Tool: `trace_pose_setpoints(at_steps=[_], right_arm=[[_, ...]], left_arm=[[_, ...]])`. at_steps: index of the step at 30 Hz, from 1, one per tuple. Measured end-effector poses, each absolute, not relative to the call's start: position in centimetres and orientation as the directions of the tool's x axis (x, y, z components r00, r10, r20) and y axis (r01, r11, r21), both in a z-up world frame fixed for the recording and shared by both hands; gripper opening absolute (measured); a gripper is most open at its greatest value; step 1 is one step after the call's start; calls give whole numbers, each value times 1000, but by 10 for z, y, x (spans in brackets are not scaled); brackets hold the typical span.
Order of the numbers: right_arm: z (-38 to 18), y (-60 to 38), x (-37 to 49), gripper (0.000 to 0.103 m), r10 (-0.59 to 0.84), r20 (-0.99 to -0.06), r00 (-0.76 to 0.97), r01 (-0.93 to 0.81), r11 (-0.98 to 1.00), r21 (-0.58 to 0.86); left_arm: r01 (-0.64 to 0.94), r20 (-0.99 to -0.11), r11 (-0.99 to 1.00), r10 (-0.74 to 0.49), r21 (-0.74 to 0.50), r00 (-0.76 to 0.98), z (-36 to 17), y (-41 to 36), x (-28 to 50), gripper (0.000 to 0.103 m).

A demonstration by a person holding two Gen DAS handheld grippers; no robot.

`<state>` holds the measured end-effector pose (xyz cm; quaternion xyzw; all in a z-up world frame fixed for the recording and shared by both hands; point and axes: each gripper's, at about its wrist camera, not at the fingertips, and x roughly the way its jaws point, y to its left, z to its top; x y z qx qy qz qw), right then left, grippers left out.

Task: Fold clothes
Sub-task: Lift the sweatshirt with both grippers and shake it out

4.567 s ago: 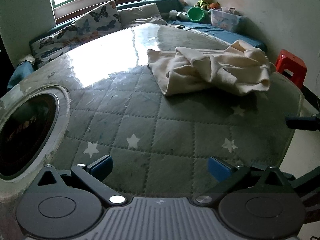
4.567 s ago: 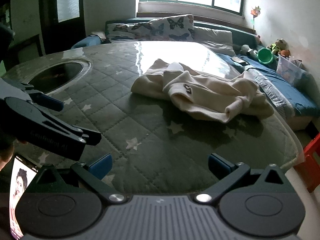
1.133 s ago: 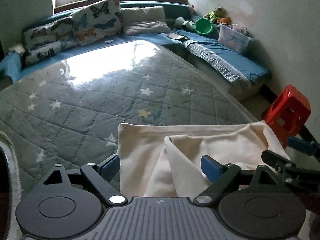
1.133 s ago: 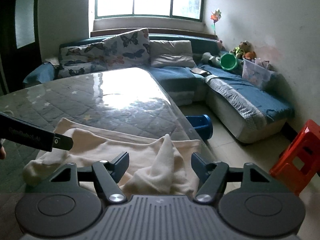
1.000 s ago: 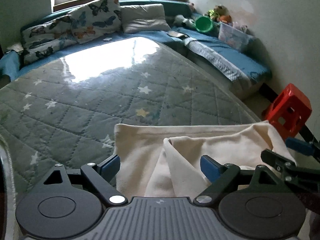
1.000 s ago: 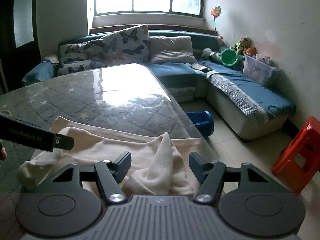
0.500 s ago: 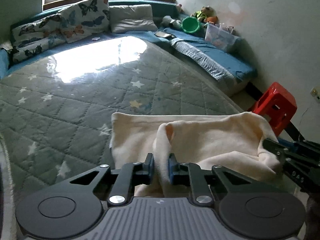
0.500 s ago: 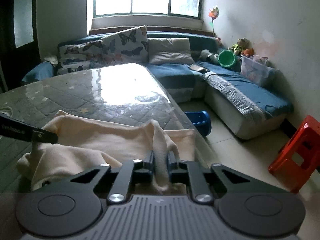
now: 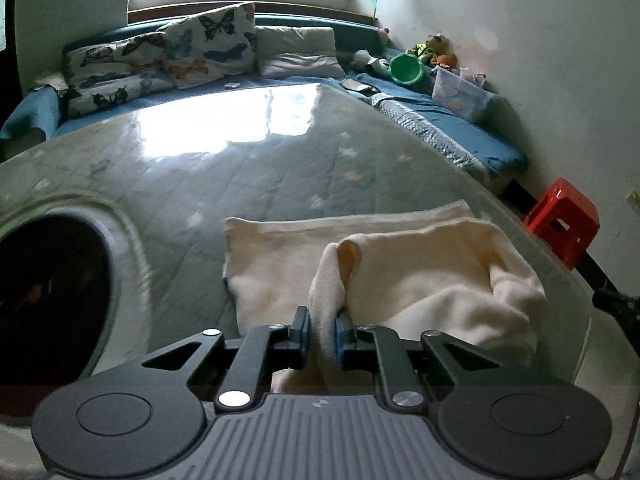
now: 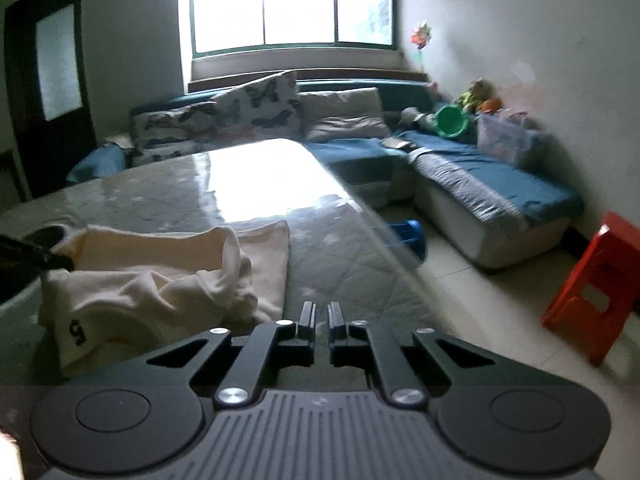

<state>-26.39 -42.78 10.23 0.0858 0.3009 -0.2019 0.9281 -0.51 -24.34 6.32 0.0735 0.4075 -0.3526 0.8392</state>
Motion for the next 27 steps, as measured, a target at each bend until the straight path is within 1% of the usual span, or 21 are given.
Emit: trace_pose_setpoints(at_steps=[2,5,11,15,17,19,20,21,24,27], right_arm=[[104,-420,-256,13,-300,-591,748,396,918,35],[108,-409,-233,33,-263,-580,771,342,939,28],[111,-394,-154,35,-147,-599,787,190,982,9],[100,-386,-107,34,-93,-661,745,116,993,-10],[92,-379,-94,33,-87,-690,719,86,996,-36],[85,-372,-92,21,-88,-705,704,55,996,-69],[84,-368,-94,9,-97,-700,708,50,995,-87],[84,-365,-96,5,-107,-695,712,46,993,-105],[89,-359,-106,1,-140,-661,737,61,988,-141],[102,-361,-125,0,-183,-612,769,108,982,-157]], left_arm=[[644,-734,747,-529,-164,426,61,-230,-8,14],[627,-732,759,-526,-174,433,60,-213,-10,14],[591,-727,784,-517,-191,452,59,-189,-9,15],[576,-727,795,-509,-193,460,59,-175,-9,18],[570,-729,799,-504,-192,462,58,-170,-9,23],[569,-730,800,-503,-190,462,58,-168,-9,32],[570,-731,799,-503,-189,462,58,-167,-8,33],[571,-731,799,-502,-189,462,58,-167,-8,34],[578,-731,795,-505,-186,459,59,-169,-5,40],[587,-730,789,-508,-182,457,58,-173,-1,40]])
